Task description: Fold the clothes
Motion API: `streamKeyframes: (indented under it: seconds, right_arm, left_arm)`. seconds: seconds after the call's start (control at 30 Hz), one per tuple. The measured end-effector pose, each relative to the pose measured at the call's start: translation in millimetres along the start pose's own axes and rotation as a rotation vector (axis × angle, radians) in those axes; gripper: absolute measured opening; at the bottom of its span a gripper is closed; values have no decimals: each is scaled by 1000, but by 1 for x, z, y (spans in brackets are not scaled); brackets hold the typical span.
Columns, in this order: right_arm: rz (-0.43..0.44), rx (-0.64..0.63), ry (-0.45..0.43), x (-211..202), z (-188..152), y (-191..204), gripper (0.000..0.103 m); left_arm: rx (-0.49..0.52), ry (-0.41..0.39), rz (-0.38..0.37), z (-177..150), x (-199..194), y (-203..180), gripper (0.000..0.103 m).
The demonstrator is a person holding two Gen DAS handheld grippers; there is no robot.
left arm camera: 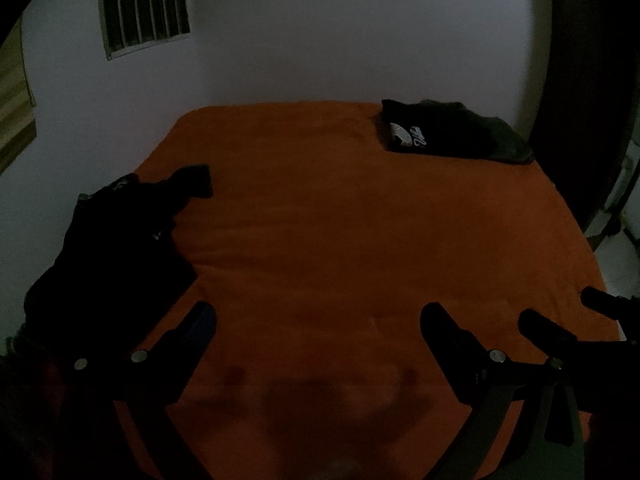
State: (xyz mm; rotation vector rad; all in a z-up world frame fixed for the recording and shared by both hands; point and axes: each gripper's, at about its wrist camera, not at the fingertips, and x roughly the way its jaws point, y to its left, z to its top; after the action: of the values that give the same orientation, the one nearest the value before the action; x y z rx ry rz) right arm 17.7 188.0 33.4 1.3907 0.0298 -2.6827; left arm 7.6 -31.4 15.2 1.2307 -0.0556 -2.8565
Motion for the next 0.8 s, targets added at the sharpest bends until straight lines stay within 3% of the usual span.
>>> streamKeyframes:
  seconds: [0.3,0.43,0.6,0.8]
  right_arm:
    - [76,50,9,1,3,-1,103]
    - [12,3,-18,2,3,1,103]
    - [30,11,-28,2,3,2,103]
    - [22,2,-14,5,7,4,103]
  left_arm:
    - [-19,3,-14,-1,5,-5,102]
    - [-59,29,-40,-2,11,3,102]
    - [-119,64,-54,-1,21,14,102]
    - [-95,71,-42,0,25,10,102]
